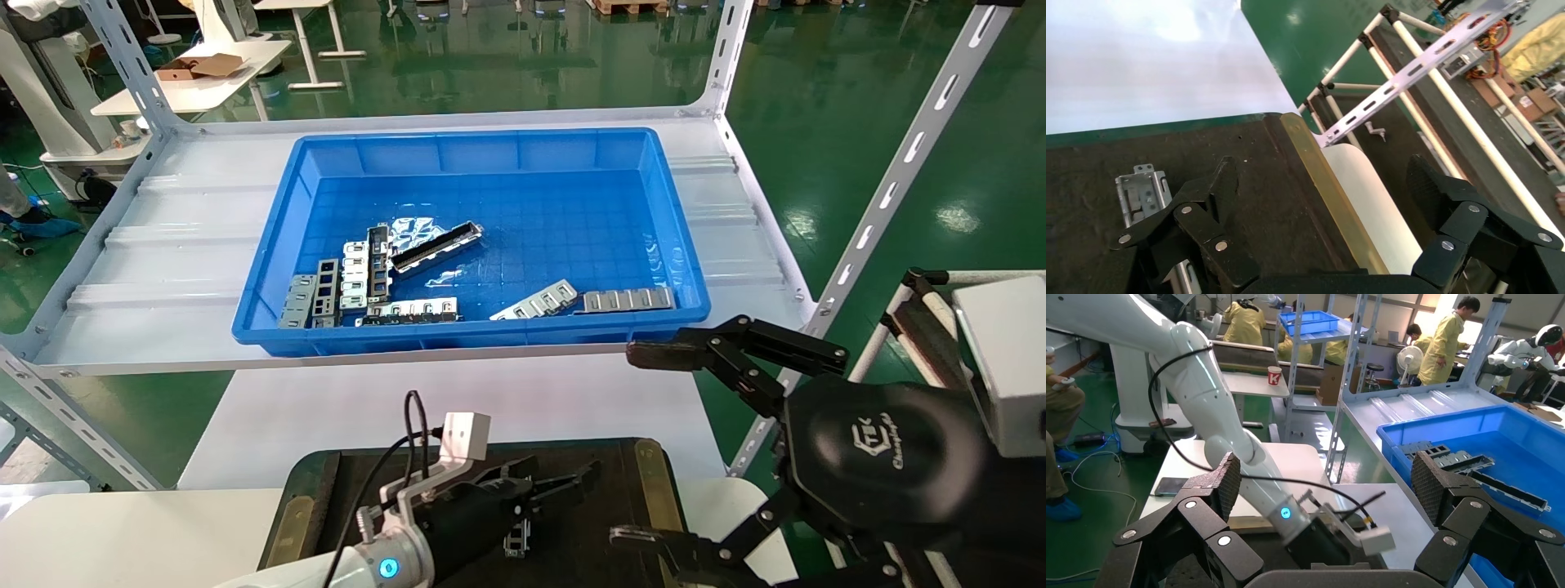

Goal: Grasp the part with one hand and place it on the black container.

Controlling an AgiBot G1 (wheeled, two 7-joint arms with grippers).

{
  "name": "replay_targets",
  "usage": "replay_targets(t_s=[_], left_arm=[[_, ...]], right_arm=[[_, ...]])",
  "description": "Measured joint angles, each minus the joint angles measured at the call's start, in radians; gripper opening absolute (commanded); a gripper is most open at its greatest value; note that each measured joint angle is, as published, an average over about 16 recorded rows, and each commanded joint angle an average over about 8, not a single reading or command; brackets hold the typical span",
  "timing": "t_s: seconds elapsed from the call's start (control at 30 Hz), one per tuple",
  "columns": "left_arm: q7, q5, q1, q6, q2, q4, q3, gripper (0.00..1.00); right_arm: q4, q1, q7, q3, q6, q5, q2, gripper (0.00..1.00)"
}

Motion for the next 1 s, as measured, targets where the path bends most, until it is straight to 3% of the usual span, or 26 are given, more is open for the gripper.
replay_targets(t_s=[0.57,1.0], left_arm=[[-0.282,0.275,-0.119,-0.190,-0.228,-0.110,0.210,1.00],[-0.407,0.431,-0.235,-0.279,-0.384,-0.198,0.317,1.00]], right_arm=[[0.000,0.000,0.000,-0.001,0.000,0.001,0.000,1.00],[0.000,0.000,-0.001,-0.001,0.001,0.001,0.001,1.00]])
